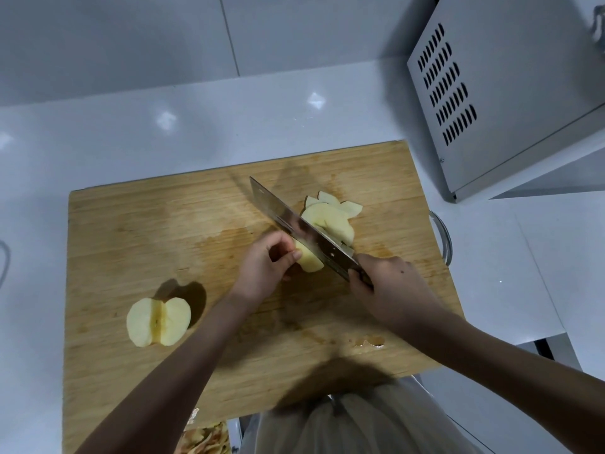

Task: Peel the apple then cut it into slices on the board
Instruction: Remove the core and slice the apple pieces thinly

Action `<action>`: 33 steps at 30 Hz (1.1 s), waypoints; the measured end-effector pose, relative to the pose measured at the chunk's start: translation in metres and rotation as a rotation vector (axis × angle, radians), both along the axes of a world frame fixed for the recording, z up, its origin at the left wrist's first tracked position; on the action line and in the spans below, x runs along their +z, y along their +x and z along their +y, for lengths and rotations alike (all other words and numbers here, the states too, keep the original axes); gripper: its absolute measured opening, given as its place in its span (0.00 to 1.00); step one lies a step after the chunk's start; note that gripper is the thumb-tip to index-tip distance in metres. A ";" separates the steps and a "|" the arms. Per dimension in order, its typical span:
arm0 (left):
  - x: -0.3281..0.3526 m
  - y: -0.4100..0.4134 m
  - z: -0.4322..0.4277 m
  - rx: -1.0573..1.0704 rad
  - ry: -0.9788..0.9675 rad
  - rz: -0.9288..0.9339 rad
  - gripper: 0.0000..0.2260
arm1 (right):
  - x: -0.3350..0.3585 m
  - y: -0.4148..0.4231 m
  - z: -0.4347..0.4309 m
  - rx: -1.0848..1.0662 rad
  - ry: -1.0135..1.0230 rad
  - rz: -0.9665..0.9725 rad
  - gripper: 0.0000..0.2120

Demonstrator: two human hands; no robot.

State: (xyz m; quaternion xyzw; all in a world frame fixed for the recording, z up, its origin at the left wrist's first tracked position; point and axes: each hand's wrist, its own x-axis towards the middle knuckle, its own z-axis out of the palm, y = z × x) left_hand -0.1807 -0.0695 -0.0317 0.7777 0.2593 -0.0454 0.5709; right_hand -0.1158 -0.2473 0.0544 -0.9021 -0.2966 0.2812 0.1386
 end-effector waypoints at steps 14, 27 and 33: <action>0.004 0.003 0.001 -0.068 0.141 0.001 0.03 | 0.003 -0.001 0.005 0.015 -0.039 0.005 0.07; -0.003 0.002 0.004 -0.050 0.077 -0.009 0.04 | -0.012 0.000 0.010 -0.039 0.021 -0.013 0.11; -0.003 0.001 0.003 -0.050 0.067 0.002 0.03 | 0.003 -0.003 0.008 0.012 -0.004 -0.018 0.11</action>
